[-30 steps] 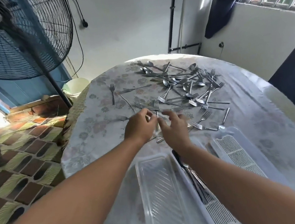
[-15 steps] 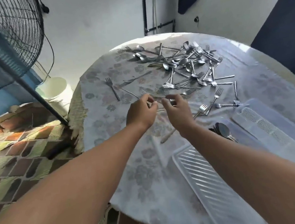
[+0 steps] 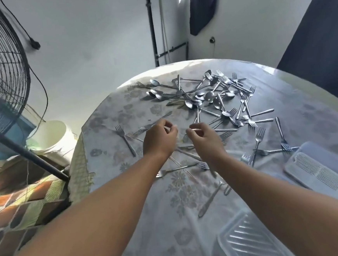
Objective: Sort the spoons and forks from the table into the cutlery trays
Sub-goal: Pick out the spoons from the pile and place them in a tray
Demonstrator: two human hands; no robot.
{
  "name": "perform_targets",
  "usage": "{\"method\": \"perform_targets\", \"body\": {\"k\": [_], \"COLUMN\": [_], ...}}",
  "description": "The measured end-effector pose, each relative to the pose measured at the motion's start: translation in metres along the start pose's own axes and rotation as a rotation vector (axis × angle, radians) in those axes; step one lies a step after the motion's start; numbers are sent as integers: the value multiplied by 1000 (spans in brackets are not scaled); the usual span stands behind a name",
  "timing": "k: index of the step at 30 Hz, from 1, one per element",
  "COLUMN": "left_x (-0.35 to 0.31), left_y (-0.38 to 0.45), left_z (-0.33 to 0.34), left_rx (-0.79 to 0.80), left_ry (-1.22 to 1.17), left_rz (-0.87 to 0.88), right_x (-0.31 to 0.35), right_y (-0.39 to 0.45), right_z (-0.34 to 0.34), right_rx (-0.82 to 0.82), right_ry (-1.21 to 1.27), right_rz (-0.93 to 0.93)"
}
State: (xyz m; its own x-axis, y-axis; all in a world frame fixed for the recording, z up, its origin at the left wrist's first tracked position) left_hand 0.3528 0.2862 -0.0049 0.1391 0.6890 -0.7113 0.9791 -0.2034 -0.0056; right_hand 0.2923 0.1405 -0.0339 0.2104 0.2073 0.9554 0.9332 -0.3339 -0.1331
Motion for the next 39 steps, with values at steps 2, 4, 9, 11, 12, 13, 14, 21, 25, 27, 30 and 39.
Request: {"method": "perform_targets", "body": {"k": [2,4,9,11,12,13,14,21,25,27,30,39], "left_x": [5,11,44,58,64,71,77,112,125,133,135,145], "left_y": [27,50,125,153,164,178,191,286,327,347,369,415], "left_z": [-1,-1,7,10,11,11,13,37,39,45,56,96], "left_rx": [13,22,126,176,189,201,207,194,163,160,163,-62], "left_ry": [11,3,-15,-14,-9,-3,0,-51,73,68,13,-220], "left_rz": [13,10,-42,-37,-41,-49,-56,-295,-480,-548,-590,-720], "right_x": [2,5,6,7,8,8,8,1,-3,-5,-10,-21], "right_y": [20,37,92,113,121,131,140,202,242,261,283,315], "right_z": [9,17,44,54,58,63,66,92,106,113,123,147], "right_rx": [-17,-33,-168,-199,-206,-217,-227,-192,-109,-42,39,-45], "right_ry": [10,27,-11,-40,-62,-86,-113,-260,-527,-680,-854,-1156], "right_rz": [13,21,68,79,83,95,99,110,43,24,23,-2]}}
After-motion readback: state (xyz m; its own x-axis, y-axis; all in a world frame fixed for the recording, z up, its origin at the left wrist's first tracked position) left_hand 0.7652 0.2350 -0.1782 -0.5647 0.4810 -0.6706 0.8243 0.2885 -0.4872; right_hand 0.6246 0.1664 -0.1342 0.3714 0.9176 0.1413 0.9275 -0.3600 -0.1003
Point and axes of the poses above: each hand's wrist, its own y-axis towards the middle knuckle, its own z-axis out of the palm, x = y × z, the point moved 3 cm from there along y, towards the middle knuckle, and after that the axes turned 6 degrees about x, right-handed, at the moved point
